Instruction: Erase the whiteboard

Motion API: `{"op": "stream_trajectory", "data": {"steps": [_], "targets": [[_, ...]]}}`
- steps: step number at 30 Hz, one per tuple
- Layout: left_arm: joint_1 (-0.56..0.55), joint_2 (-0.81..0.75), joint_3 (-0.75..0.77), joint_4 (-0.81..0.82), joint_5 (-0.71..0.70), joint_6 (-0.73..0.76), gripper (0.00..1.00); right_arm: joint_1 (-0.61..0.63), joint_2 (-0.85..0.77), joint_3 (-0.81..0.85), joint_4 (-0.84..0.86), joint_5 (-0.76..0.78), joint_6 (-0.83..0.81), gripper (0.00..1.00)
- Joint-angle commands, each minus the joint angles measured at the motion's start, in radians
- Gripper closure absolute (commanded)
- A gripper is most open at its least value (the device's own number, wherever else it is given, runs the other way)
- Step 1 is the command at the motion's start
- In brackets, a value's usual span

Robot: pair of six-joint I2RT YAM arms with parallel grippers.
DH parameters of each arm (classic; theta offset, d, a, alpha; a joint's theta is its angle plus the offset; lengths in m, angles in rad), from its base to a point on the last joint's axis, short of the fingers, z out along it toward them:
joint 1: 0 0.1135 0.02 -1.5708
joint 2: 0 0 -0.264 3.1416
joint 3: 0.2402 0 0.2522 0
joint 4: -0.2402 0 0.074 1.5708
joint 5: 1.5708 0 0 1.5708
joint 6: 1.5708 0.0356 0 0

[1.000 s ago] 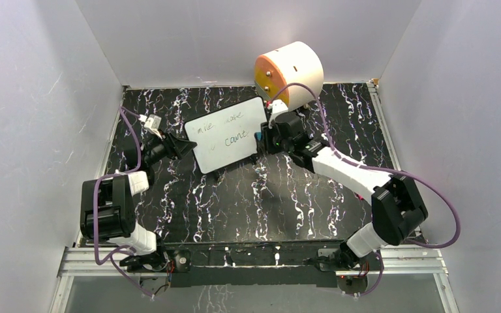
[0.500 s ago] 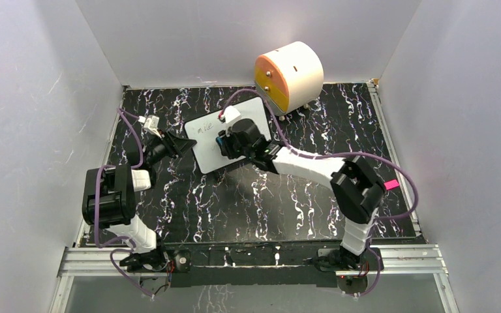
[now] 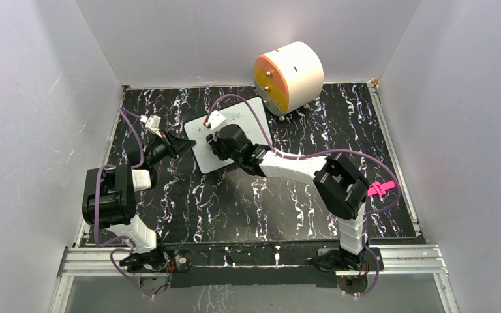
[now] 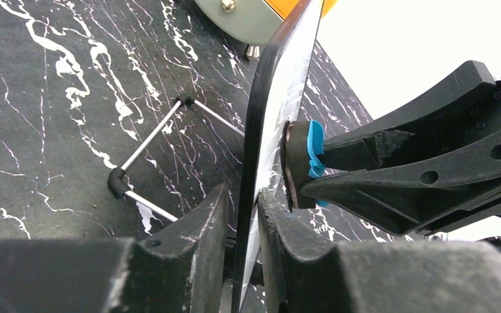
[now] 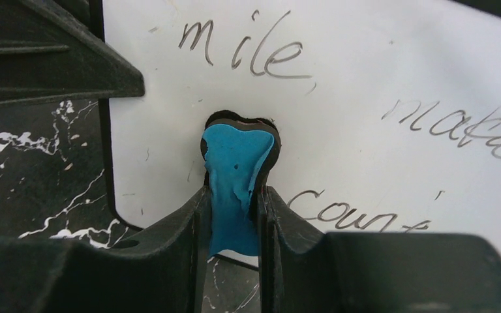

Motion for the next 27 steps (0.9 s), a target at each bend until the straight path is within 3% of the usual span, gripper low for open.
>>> {"op": "stream_trajectory", "data": {"steps": [1, 6, 18, 27], "targets": [[-0.009, -0.013, 0.029, -0.021, 0.023, 0.039, 0.84, 0.023, 0.022, -0.01, 0.145, 0.054, -0.105, 0.8], [-0.018, -0.02, 0.032, -0.052, 0.027, 0.055, 1.0, 0.038, 0.057, -0.06, 0.23, 0.059, -0.2, 0.82], [-0.022, -0.03, 0.039, -0.097, 0.037, 0.094, 1.0, 0.031, 0.036, -0.208, 0.346, 0.047, -0.268, 0.85], [-0.022, -0.047, 0.053, -0.146, 0.053, 0.135, 1.0, -0.057, -0.013, -0.172, 0.357, -0.014, -0.229, 0.85]]}}
